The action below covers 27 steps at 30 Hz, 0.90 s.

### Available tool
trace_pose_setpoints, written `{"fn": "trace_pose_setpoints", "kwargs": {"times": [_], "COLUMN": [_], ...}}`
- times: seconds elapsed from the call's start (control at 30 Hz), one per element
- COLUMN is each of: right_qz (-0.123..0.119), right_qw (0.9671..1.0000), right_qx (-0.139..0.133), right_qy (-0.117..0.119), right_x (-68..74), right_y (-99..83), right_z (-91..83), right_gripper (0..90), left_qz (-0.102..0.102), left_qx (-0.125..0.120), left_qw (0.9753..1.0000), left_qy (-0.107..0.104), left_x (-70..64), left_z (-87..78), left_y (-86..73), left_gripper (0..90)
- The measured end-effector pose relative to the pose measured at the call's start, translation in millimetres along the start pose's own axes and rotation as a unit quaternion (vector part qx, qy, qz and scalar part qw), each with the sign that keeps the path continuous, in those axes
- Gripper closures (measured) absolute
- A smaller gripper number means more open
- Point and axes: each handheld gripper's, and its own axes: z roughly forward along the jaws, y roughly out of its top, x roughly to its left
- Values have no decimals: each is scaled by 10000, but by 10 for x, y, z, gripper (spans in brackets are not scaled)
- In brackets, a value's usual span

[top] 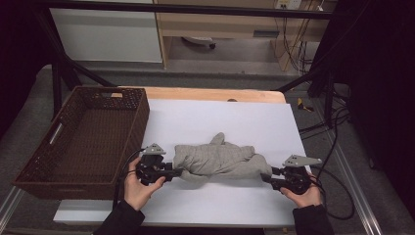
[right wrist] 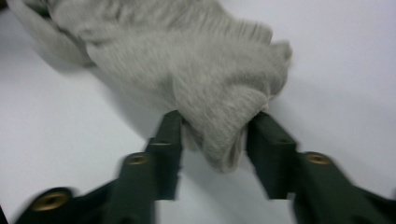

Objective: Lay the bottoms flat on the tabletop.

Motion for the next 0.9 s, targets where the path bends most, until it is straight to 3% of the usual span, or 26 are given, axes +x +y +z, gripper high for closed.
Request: {"fn": "trace_pose_setpoints", "kwargs": {"times": [0.13,0.23,0.33,0.5,0.6,0.73,0.83,0.9], "right_qz": [-31,-54,69,374,404,322,259,282], "right_qw": [9987,9974,9972,9977,9982,9990,9990,9992], "right_qx": [-500,-682,-590,-101,140,278,361,278], "right_qy": [-70,-227,-455,-548,-415,-155,-96,-23], "right_x": [50,48,-29,-198,-203,-123,-97,-96], "right_y": [110,204,271,331,304,201,110,73], "right_z": [-133,-172,-56,360,542,611,626,603], "right_gripper": [342,314,333,345,343,385,469,576], "left_qz": [-40,-100,-168,-224,-271,-280,-236,-214], "left_qx": [-111,-174,-199,-7,113,205,225,243], "left_qw": [9999,9996,9995,9996,9996,9994,9994,9995], "left_qy": [63,176,188,168,-1,-78,-91,-68], "left_x": [31,66,115,188,207,189,179,180], "left_z": [-22,-33,-26,95,163,244,276,284], "left_y": [14,35,65,39,-4,-71,-116,-130], "left_gripper": [471,415,384,383,436,517,594,634]}}
